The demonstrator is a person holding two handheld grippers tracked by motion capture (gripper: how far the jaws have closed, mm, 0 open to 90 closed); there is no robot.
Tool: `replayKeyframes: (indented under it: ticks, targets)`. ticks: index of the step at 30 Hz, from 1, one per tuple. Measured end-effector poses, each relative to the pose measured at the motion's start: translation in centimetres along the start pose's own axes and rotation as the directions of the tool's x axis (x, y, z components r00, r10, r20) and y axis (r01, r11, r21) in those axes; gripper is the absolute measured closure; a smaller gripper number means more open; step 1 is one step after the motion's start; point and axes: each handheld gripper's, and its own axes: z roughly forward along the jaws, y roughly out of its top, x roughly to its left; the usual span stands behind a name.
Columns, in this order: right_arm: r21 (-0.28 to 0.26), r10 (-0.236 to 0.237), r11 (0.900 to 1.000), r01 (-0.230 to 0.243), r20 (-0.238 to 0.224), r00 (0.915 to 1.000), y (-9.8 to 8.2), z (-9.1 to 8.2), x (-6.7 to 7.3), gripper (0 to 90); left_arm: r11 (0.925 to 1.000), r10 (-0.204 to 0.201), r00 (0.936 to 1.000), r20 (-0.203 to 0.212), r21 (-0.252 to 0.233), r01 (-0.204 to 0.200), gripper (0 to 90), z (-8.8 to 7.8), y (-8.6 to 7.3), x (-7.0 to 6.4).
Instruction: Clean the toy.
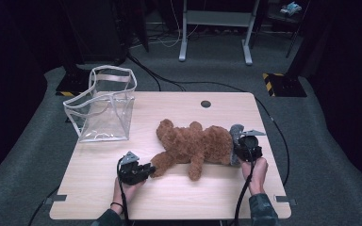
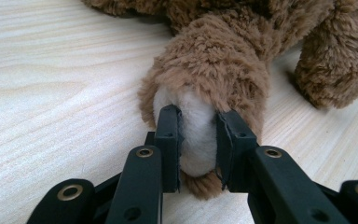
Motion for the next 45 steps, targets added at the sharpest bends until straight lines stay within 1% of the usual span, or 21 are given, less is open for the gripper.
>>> replayKeyframes:
  ticks: [4, 7, 9, 12, 14, 15, 17, 19, 22, 24, 28, 30, 31, 32, 34, 36, 37, 40, 41, 43, 45]
  targets:
    - [-0.131, -0.044, 0.991, 0.037, -0.055, 0.9975, 2.2, -4.5, 1.3, 81.8, 1.0, 0.004, 1.0, 0.0, 0.004, -0.004, 72.5, 0.0, 0.0, 0.0]
    - [-0.177, -0.091, 0.982, 0.072, -0.103, 0.9905, 3.4, -6.2, 3.2, 81.8, 0.9999, 0.004, 1.0, 0.003, 0.011, -0.004, 72.5, -0.1, 0.0, 0.0]
    - [-0.158, -0.134, 0.981, 0.115, -0.113, 0.9846, 3.8, -5.3, 5.0, 81.8, 0.9999, 0.006, 1.0, 0.003, 0.009, -0.006, 72.5, -0.1, 0.1, 0.0]
    - [-0.109, -0.136, 0.987, 0.121, -0.145, 0.98, 3.0, -3.0, 6.4, 81.8, 0.9999, 0.006, 1.0, 0.003, 0.009, -0.006, 72.5, -0.1, 0.1, 0.0]
    - [-0.099, -0.172, 0.982, 0.159, -0.143, 0.9746, 2.2, -2.3, 7.3, 81.9, 1.0, 0.004, 1.0, 0.002, 0.006, -0.004, 72.5, 0.0, 0.0, 0.0]
    - [-0.109, -0.167, 0.983, 0.151, -0.158, 0.9732, 1.8, -2.2, 7.7, 82.0, 1.0, 0.004, 1.0, 0.003, 0.006, -0.004, 72.5, 0.0, 0.0, 0.0]
    - [-0.106, -0.165, 0.983, 0.147, -0.18, 0.9698, 1.3, -2.2, 8.1, 81.9, 1.0, 0.003, 1.0, 0.004, 0.008, -0.003, 72.5, 0.0, 0.1, 0.0]
    - [-0.097, -0.162, 0.985, 0.144, -0.221, 0.9616, 0.7, -2.3, 8.5, 82.0, 1.0, 0.002, 1.0, 0.005, 0.008, -0.002, 72.5, 0.0, 0.1, 0.0]
    - [-0.072, -0.182, 0.983, 0.169, -0.249, 0.9514, -0.8, -1.9, 9.6, 82.0, 0.9999, 0.006, 1.0, 0.003, 0.009, -0.006, 72.5, -0.1, 0.1, 0.0]
    - [-0.049, -0.19, 0.982, 0.184, -0.253, 0.9486, -2.1, -1.4, 10.2, 82.1, 1.0, 0.002, 1.0, 0.0, 0.003, -0.002, 72.5, 0.0, 0.0, 0.0]
    - [-0.011, -0.159, 0.987, 0.162, -0.288, 0.9444, -4.1, -0.9, 10.5, 82.1, 1.0, 0.002, 1.0, 0.001, 0.003, -0.002, 72.5, 0.0, 0.0, 0.0]
    - [0.012, -0.157, 0.986, 0.168, -0.306, 0.9391, -4.8, -0.7, 10.6, 82.1, 1.0, -0.008, 1.0, 0.002, 0.001, 0.008, 72.5, 0.0, 0.0, -0.1]
    - [0.023, -0.152, 0.986, 0.167, -0.306, 0.9397, -5.1, -0.6, 10.7, 82.1, 1.0, -0.007, 1.0, 0.002, 0.002, 0.007, 72.5, 0.0, 0.0, -0.1]
    - [0.033, -0.155, 0.984, 0.175, -0.322, 0.9341, -5.3, -0.5, 10.8, 82.0, 1.0, -0.008, 1.0, 0.003, 0.001, 0.008, 72.5, 0.0, 0.0, -0.1]
    - [0.053, -0.165, 0.98, 0.192, -0.33, 0.9296, -5.5, -0.8, 10.9, 81.9, 1.0, -0.01, 0.9999, 0.003, 0.0, 0.01, 72.5, 0.0, 0.0, -0.1]
    - [0.036, -0.176, 0.979, 0.199, -0.331, 0.9271, -5.0, -1.5, 10.5, 81.8, 0.9999, -0.012, 0.9999, 0.004, 0.0, 0.012, 72.5, 0.0, 0.0, -0.1]
    - [0.027, -0.16, 0.984, 0.178, -0.328, 0.9311, -4.4, -2.2, 10.3, 81.7, 1.0, -0.01, 1.0, 0.002, -0.001, 0.01, 72.5, 0.0, 0.0, 0.0]
    - [-0.067, -0.167, 0.986, 0.154, -0.322, 0.932, -1.8, -4.0, 9.9, 81.5, 0.9999, -0.011, 0.9999, 0.004, 0.0, 0.011, 72.5, 0.0, 0.0, 0.0]
    - [-0.09, -0.165, 0.986, 0.144, -0.32, 0.9331, -0.8, -4.4, 10.1, 81.4, 0.9999, -0.011, 0.9999, 0.004, 0.001, 0.011, 72.5, 0.0, 0.0, -0.1]
    - [-0.129, -0.184, 0.98, 0.15, -0.323, 0.9282, 0.9, -4.9, 11.0, 81.4, 0.9999, -0.01, 0.9999, 0.003, 0.001, 0.01, 72.5, 0.0, 0.0, -0.1]
    - [-0.126, -0.214, 0.975, 0.182, -0.325, 0.9211, 1.8, -4.3, 12.4, 81.4, 1.0, -0.01, 0.9999, 0.003, 0.001, 0.01, 72.5, 0.0, 0.0, -0.1]
